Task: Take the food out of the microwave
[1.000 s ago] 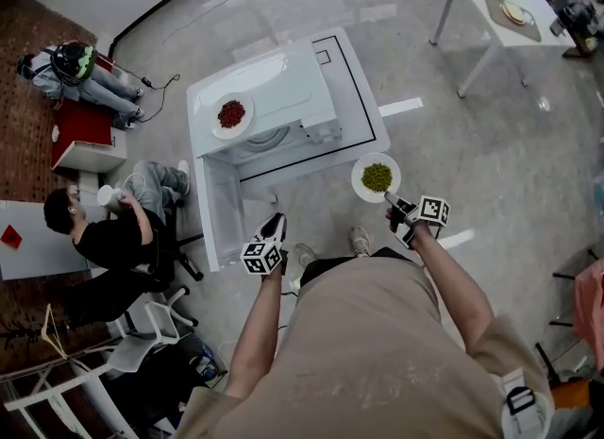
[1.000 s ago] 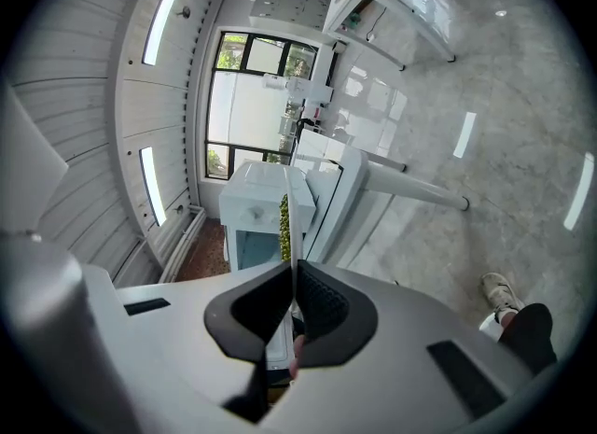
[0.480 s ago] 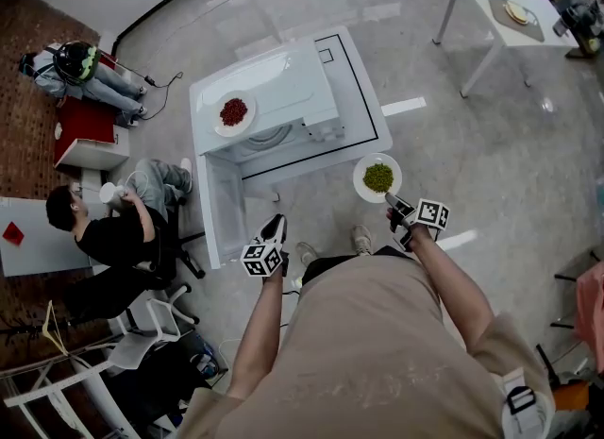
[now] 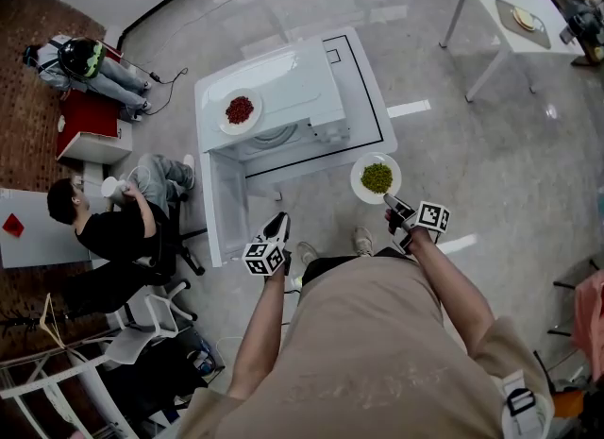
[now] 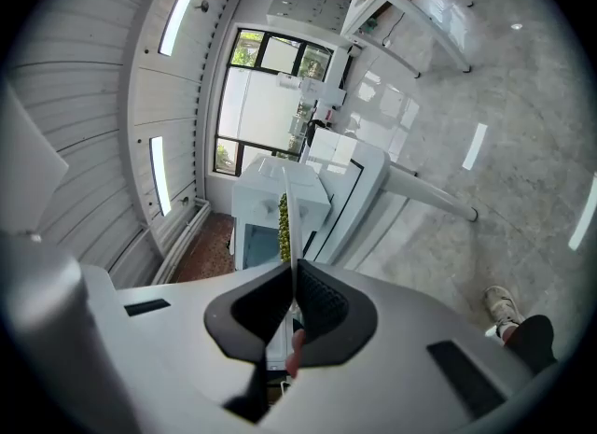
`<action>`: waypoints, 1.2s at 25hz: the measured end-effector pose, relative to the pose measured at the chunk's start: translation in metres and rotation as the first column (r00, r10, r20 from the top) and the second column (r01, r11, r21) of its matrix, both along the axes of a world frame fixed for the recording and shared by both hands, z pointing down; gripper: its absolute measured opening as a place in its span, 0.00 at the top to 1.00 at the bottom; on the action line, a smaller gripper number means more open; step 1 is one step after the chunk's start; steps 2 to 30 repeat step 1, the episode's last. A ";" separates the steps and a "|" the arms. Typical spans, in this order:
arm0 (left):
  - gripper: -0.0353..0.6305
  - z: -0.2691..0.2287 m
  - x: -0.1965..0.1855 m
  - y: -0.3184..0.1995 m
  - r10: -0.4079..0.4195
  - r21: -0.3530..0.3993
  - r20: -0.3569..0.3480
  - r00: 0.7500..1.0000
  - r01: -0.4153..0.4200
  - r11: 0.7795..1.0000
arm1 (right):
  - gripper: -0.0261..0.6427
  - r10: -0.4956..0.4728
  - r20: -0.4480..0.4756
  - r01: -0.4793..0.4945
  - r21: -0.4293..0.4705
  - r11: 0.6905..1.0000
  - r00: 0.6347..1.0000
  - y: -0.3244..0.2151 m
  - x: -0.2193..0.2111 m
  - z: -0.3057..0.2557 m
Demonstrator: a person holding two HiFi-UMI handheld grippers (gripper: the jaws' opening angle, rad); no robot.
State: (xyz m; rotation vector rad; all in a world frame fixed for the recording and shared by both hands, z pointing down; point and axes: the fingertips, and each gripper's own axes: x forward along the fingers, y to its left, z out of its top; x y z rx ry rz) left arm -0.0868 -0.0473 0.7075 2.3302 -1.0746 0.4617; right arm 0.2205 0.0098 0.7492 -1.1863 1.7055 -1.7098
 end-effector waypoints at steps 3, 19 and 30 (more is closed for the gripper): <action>0.91 0.000 -0.001 -0.001 -0.001 0.000 -0.001 1.000 0.001 1.000 | 0.94 -0.004 0.003 0.004 0.004 1.000 1.000 -0.002 -0.003 -0.002; 0.91 0.000 -0.001 -0.001 -0.001 0.000 -0.001 1.000 0.001 1.000 | 0.94 -0.004 0.003 0.004 0.004 1.000 1.000 -0.002 -0.003 -0.002; 0.91 0.000 -0.001 -0.001 -0.001 0.000 -0.001 1.000 0.001 1.000 | 0.94 -0.004 0.003 0.004 0.004 1.000 1.000 -0.002 -0.003 -0.002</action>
